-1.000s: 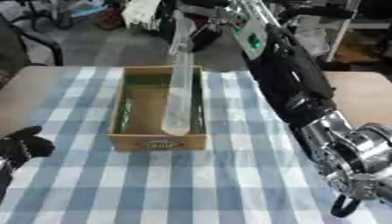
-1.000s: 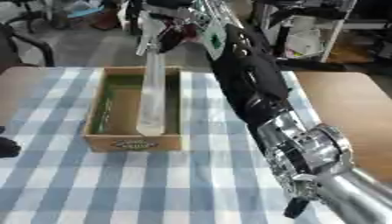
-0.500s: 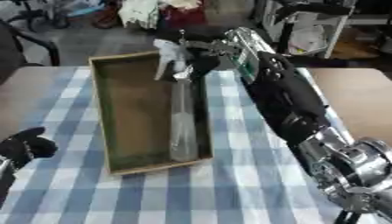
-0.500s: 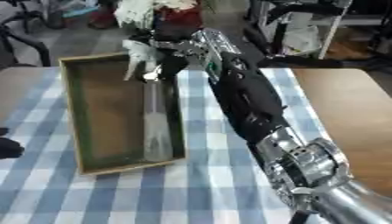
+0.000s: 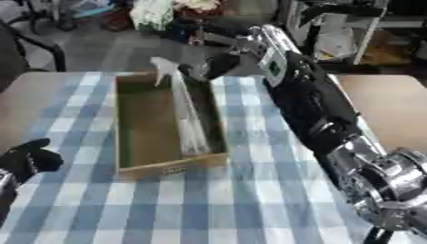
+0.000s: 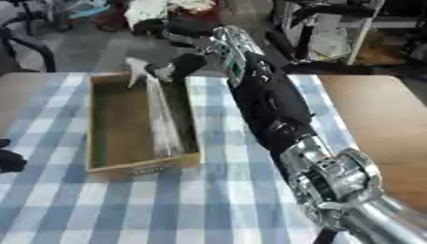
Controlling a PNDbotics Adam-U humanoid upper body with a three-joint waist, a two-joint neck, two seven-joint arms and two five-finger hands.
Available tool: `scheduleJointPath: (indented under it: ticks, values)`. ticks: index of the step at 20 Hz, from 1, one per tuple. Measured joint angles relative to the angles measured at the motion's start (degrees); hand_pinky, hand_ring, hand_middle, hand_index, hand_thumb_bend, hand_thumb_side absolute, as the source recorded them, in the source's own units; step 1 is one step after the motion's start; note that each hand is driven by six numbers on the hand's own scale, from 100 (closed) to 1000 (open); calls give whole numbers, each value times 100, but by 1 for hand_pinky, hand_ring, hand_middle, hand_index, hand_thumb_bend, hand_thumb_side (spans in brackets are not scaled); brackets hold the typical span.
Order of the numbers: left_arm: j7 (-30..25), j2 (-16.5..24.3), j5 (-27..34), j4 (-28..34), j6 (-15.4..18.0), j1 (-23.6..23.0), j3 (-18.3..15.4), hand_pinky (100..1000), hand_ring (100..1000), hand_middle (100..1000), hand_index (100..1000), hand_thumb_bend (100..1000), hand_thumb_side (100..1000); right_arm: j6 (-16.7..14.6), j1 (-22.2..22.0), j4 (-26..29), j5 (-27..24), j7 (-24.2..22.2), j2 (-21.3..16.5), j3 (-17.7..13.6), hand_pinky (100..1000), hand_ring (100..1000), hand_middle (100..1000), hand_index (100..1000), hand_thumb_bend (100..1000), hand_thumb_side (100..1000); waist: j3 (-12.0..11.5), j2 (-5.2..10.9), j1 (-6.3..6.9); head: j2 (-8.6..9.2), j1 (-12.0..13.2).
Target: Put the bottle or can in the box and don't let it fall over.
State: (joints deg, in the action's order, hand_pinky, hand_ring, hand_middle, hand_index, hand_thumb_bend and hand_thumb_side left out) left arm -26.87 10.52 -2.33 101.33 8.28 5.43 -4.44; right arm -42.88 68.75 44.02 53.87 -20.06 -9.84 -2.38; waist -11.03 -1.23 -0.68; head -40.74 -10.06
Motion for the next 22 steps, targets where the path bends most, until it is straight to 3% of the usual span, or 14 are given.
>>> scheduleJointPath:
  ticks: [5, 8, 12, 15, 22]
  values:
    - [17, 0, 0, -2, -11, -34, -7, 745, 704, 631, 866, 122, 978, 19, -30, 509, -441, 412, -273, -141, 1000, 899, 879, 985, 100, 401, 102, 2, -17, -4, 67]
    - [60, 1, -1, -2, -15, -44, -45, 745, 704, 631, 866, 123, 979, 7, -366, 892, -698, 673, -508, -285, 966, 845, 833, 956, 100, 394, 215, 4, -21, -39, 160]
    - [128, 3, -12, 0, -21, -67, -111, 744, 704, 629, 865, 123, 977, 188, -902, 1430, -1037, 1010, -775, -585, 896, 774, 765, 916, 100, 494, 422, -14, -26, -50, 323]
    - [201, 5, -27, 4, -16, -69, -171, 744, 704, 629, 864, 122, 979, 412, -1307, 1762, -1291, 1263, -820, -853, 866, 760, 753, 904, 100, 654, 567, -105, -13, -49, 488]
    - [357, 6, -54, 26, -1, -86, -288, 743, 704, 627, 863, 122, 984, 992, -2245, 2135, -1877, 1845, -770, -1356, 821, 735, 730, 891, 100, 727, 836, -236, 48, -49, 799]
